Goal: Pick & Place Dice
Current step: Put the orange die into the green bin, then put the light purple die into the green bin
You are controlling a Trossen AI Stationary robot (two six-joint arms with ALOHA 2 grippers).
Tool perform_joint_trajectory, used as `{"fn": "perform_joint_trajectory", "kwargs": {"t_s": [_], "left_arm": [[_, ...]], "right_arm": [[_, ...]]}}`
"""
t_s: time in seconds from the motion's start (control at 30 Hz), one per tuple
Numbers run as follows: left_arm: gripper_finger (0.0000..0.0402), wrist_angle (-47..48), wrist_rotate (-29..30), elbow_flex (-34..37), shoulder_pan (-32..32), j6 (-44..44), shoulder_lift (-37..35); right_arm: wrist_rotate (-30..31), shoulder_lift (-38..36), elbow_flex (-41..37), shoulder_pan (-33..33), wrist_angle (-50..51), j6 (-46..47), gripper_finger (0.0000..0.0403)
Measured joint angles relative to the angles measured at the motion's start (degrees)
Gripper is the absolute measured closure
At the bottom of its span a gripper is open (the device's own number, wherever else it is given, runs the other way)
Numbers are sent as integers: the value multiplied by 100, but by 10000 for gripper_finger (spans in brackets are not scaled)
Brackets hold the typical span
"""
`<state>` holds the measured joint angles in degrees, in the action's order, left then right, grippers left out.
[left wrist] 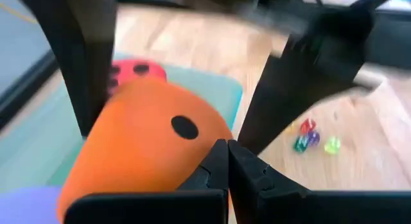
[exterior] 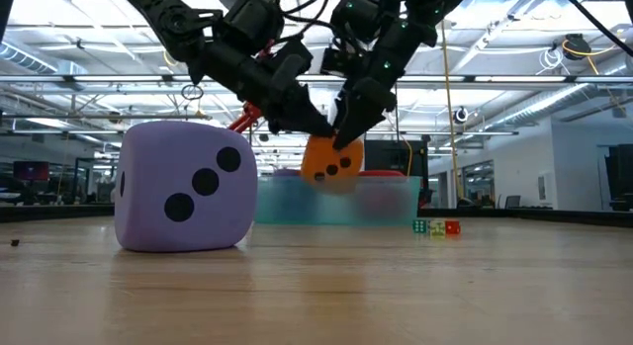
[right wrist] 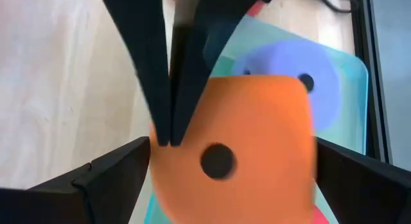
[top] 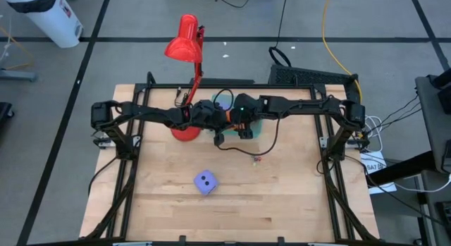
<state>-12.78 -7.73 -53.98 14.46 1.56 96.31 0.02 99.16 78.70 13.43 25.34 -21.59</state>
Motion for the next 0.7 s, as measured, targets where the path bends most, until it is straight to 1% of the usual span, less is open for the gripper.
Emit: {"fn": "perform_joint_trajectory", "kwargs": {"t_s": [0.13, 0.2, 0.3, 0.43, 0.57, 0.7], "left_arm": [[401, 59, 192, 20, 33, 4, 27], [401, -10, 195, 12, 44, 0, 7], [401, 76, 174, 17, 51, 9, 23], [401, 41, 254, 16, 44, 229, -19], [401, 210, 513, 18, -63, 274, -326], [401, 714, 635, 18, -295, 420, -964]], "right_arm": [[-176, -174, 15, -31, -82, 123, 3], [-274, -210, 10, -31, -27, 136, 3], [-172, -231, 7, -44, -72, 158, 3], [-174, -230, 7, -64, -29, 223, 3], [-177, -334, 7, -54, 25, 436, 3], [-281, -637, -13, -70, -7, 548, 8]]}}
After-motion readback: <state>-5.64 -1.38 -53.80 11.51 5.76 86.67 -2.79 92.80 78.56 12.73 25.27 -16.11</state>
